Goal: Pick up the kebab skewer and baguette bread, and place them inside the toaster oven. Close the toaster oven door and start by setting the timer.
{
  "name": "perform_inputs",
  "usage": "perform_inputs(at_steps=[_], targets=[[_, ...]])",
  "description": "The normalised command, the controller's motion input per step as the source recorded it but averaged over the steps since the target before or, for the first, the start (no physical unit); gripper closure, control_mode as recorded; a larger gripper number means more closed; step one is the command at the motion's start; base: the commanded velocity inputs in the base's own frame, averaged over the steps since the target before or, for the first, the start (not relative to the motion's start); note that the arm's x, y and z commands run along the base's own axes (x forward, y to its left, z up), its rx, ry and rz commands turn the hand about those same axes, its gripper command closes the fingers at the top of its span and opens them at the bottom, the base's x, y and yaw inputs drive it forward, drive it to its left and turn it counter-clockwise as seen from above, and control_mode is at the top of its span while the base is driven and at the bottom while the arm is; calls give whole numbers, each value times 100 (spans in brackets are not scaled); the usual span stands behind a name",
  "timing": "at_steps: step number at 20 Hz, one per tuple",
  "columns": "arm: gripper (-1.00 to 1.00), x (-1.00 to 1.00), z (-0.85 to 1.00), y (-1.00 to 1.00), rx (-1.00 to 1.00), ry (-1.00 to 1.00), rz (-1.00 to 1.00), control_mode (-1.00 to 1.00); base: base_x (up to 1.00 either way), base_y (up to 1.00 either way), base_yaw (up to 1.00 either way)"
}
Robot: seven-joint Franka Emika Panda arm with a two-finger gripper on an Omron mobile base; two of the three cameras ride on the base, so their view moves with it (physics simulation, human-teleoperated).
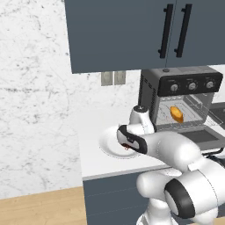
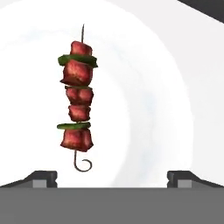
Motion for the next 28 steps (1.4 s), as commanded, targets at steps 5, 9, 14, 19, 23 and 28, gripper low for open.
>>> perform_inputs(at_steps=[5, 9, 14, 19, 23, 28], targets=[[-100, 45, -28, 10, 0, 0, 0, -100, 0, 0, 0], [-100, 42, -22, 0, 0, 0, 0, -100, 0, 0, 0], [-100, 15, -24, 1, 0, 0, 0, -100, 0, 0, 0], [-100, 4, -29, 8, 0, 0, 0, -100, 0, 0, 0], [100, 0, -23, 1, 0, 0, 0, -100, 0, 0, 0], [100, -18, -11, -4, 0, 0, 0, -100, 0, 0, 0]])
